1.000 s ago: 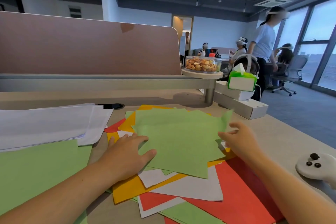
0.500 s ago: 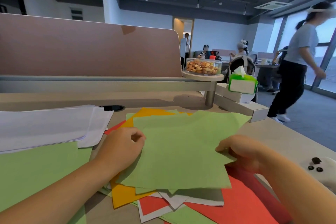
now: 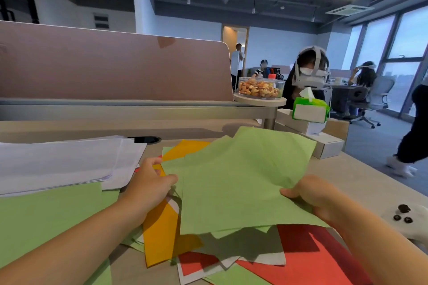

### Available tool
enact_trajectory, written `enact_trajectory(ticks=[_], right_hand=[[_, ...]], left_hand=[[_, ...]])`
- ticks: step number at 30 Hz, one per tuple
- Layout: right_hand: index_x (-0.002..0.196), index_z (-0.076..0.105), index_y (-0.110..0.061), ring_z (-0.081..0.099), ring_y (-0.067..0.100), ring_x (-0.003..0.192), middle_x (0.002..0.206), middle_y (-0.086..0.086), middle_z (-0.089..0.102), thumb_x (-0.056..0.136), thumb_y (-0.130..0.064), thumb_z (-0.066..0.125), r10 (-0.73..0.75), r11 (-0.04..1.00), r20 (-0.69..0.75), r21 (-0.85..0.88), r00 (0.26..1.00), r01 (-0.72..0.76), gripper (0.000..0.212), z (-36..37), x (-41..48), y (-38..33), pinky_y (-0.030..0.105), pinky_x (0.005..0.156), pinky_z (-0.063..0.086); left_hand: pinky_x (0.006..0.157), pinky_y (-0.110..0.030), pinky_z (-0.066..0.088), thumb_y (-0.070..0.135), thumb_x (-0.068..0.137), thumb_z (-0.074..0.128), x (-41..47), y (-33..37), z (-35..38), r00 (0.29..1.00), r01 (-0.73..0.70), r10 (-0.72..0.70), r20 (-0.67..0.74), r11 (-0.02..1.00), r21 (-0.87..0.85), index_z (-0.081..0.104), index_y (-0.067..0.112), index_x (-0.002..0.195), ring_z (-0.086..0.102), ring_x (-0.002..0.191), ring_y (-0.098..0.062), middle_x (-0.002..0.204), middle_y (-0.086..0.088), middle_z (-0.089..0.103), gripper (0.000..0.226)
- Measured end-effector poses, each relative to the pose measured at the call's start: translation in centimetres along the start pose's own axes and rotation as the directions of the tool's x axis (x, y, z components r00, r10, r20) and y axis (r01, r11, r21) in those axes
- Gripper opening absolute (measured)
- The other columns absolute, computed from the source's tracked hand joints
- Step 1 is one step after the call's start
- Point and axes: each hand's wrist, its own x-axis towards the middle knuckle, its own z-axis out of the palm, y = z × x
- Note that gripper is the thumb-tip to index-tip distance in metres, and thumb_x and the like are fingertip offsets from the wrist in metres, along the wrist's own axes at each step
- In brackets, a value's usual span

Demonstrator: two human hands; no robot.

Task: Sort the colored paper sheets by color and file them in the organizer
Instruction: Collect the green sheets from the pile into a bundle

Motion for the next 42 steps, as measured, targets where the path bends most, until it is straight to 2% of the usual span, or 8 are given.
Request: enact_trajectory(ticks=[8,13,16,22,31,35,38,42], right_hand=[[0.094,0.061,-0.004,0.065,0.028,0.07,0.084,0.015,0.07,0.091,0.008,0.048,-0.039,0.99,0.089,0.136,0.995,0.027,0.018,0.3,-0.5,-0.4,0.031,0.051,0.056],[0.104,0.064,-0.001,0.065,0.037,0.097,0.104,0.019,0.07,0.089,0.004,0.053,-0.077,0.995,0.169,0.075,0.983,0.066,0.02,0.9,-0.9,-0.5,0.045,0.087,0.051],[0.102,0.064,0.0,0.066,0.03,0.085,0.099,0.018,0.07,0.093,-0.004,0.052,-0.083,0.995,0.122,0.057,0.989,0.077,0.015,1.3,-0.7,-0.2,0.04,0.084,0.051],[0.085,0.058,-0.004,0.06,0.021,0.054,0.066,0.01,0.064,0.098,-0.011,0.047,-0.072,0.996,-0.061,0.055,0.996,0.076,0.019,1.1,0.0,0.0,0.023,0.046,0.044],[0.094,0.063,-0.005,0.067,0.02,0.067,0.083,0.009,0.072,0.097,-0.004,0.045,-0.187,0.982,-0.025,0.024,0.982,0.187,0.018,-1.3,-0.7,-0.8,0.026,0.056,0.051],[0.103,0.064,0.0,0.062,0.032,0.085,0.1,0.023,0.07,0.096,-0.003,0.045,-0.217,0.976,0.094,0.047,0.972,0.214,0.02,-0.7,-1.2,-0.9,0.04,0.077,0.043],[0.104,0.064,0.002,0.063,0.029,0.075,0.092,0.022,0.071,0.094,0.0,0.046,-0.237,0.971,0.153,0.023,0.959,0.237,0.021,0.9,-1.4,-0.9,0.036,0.067,0.045],[0.125,0.055,0.003,0.069,0.027,0.074,0.091,0.017,0.073,0.095,-0.022,0.048,-0.147,0.938,0.104,0.329,0.984,0.105,0.039,2.9,-0.9,-1.0,0.036,0.068,0.056]], left_hand=[[0.066,-0.033,0.055,0.044,0.082,0.068,0.7,1.2,-0.8,0.967,0.207,-0.117,0.228,0.883,-0.422,0.063,0.011,0.111,0.067,0.081,-0.026,0.099,-0.014,0.071,0.044],[0.076,-0.04,0.054,0.022,0.078,0.074,0.8,0.6,-0.7,0.959,0.16,-0.096,0.267,0.961,-0.228,0.066,0.013,0.105,0.069,0.086,-0.029,0.093,-0.009,0.074,0.03],[0.086,-0.046,0.054,0.007,0.087,0.066,0.8,-0.4,-0.3,0.979,0.071,-0.065,0.192,0.997,-0.025,0.065,0.017,0.097,0.069,0.09,-0.028,0.098,-0.007,0.074,0.015],[0.093,-0.045,0.051,0.018,0.094,0.058,1.0,0.2,-0.6,0.983,0.014,0.001,0.184,0.997,-0.082,0.062,0.02,0.111,0.067,0.096,-0.025,0.104,-0.001,0.072,0.017],[0.085,-0.041,0.054,0.036,0.091,0.06,0.6,1.3,-1.2,0.998,-0.036,0.05,0.039,0.957,-0.287,0.07,0.011,0.096,0.071,0.085,-0.025,0.087,-0.002,0.076,0.027],[0.092,-0.045,0.051,0.058,0.085,0.057,0.6,1.2,-1.1,0.998,-0.039,0.047,0.032,0.974,-0.221,0.07,0.016,0.097,0.07,0.091,-0.025,0.093,0.0,0.075,0.045],[0.092,-0.04,0.051,0.048,0.093,0.051,0.2,1.2,-0.5,0.995,-0.033,0.052,0.088,0.979,-0.203,0.07,0.018,0.094,0.07,0.09,-0.021,0.094,0.003,0.075,0.035],[0.091,-0.045,0.053,0.041,0.096,0.051,-0.1,1.4,-0.1,0.991,-0.032,0.063,0.116,0.966,-0.256,0.07,0.015,0.104,0.072,0.089,-0.025,0.096,-0.002,0.075,0.033]])
